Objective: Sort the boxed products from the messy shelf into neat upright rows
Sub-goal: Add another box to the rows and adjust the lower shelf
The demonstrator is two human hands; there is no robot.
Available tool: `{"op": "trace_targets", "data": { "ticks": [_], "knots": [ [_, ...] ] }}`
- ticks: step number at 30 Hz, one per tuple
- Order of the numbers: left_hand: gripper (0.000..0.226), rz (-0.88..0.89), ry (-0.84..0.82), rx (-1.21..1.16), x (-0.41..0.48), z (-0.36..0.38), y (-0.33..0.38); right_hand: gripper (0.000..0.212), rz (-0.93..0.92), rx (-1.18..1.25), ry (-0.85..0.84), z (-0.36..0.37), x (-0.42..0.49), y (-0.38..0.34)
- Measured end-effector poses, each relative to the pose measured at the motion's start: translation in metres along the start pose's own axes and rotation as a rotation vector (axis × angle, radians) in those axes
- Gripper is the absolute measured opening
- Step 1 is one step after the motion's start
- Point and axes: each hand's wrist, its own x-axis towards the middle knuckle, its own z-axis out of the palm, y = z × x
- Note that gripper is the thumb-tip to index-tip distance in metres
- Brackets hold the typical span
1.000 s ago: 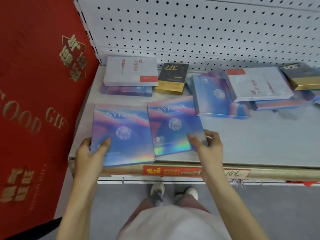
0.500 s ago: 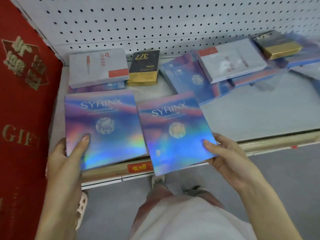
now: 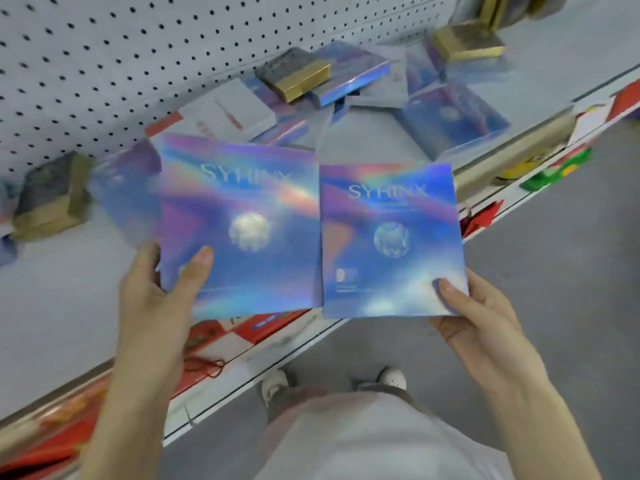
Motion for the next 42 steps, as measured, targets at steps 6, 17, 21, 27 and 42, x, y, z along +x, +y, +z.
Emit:
{"op": "trace_targets", "data": {
  "ticks": [6, 17, 21, 27, 42],
  "knots": [
    [0.018, -0.114, -0.159, -0.049, -0.056, 0.192, -0.020, 0.035, -0.080, 0.083, 0.227, -0.175, -0.025, -0.032],
    [0.030, -0.576, -0.648, -0.368, -0.096, 0.396, -0.055, 0.039, -0.092, 0.319, 0.521, -0.341, -0.028, -0.065],
    [0.032, -0.630, -0.666, -0.368, -0.080, 0.465, -0.051, 0.034, -0.143, 0.401, 0.589, -0.378, 0.005, -0.085],
    [0.042, -0.657, -0.713, -0.367, -0.036, 0.589, -0.041, 0.028, -0.220, 0.426, 0.577, -0.449, 0.074, -0.151],
    [0.036, -0.603, -0.728, -0.480, 0.046, 0.859, 0.029, 0.026, -0.262, 0.559, 0.527, -0.590, 0.226, -0.314]
  ]
}}
